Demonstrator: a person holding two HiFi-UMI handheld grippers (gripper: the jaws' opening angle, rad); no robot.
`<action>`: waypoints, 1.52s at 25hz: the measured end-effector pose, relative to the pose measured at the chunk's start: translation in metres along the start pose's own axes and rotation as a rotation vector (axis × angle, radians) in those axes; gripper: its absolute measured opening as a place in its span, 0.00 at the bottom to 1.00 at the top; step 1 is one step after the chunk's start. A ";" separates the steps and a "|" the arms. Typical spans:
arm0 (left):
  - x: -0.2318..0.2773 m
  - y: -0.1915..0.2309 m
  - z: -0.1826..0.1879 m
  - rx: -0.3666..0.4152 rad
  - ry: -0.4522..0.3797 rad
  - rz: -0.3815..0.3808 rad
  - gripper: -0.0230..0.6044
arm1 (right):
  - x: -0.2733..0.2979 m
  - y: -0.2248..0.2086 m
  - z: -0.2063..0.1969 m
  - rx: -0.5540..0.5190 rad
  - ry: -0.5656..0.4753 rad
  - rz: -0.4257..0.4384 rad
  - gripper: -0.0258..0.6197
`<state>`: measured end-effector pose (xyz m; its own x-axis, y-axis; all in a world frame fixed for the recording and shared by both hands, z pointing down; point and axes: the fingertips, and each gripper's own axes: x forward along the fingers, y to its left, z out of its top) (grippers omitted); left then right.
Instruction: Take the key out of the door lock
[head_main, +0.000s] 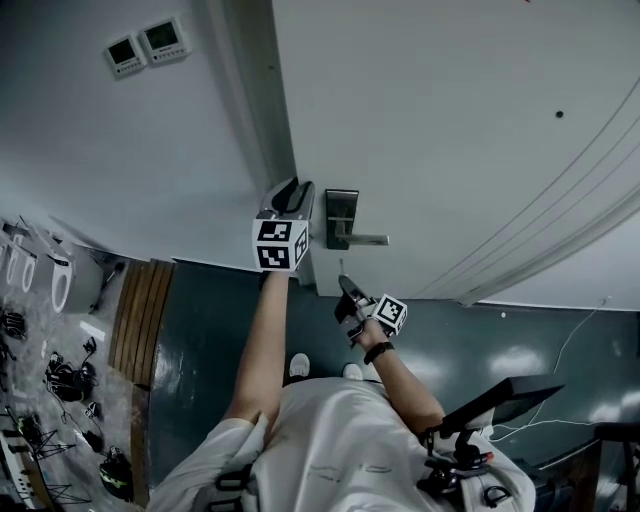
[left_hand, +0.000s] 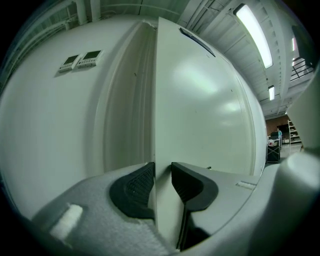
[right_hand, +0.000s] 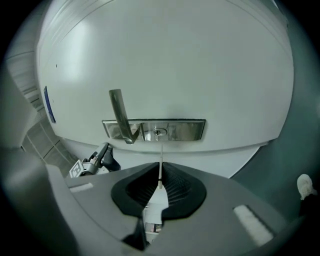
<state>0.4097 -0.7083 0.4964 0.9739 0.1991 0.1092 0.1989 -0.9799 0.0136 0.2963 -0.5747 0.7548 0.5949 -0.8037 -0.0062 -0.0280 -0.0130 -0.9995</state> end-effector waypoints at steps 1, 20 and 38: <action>-0.003 0.002 0.000 -0.004 -0.003 0.021 0.22 | -0.009 0.001 -0.002 -0.015 0.017 -0.002 0.08; -0.122 -0.088 -0.060 -0.059 0.026 -0.021 0.04 | -0.068 0.197 0.025 -1.082 -0.080 -0.111 0.09; -0.232 -0.091 -0.005 -0.042 -0.176 -0.127 0.04 | -0.117 0.274 -0.080 -1.408 -0.351 -0.408 0.09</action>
<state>0.1655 -0.6657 0.4748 0.9460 0.3162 -0.0712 0.3204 -0.9455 0.0577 0.1546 -0.5314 0.4844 0.9027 -0.4278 0.0465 -0.4227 -0.9017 -0.0909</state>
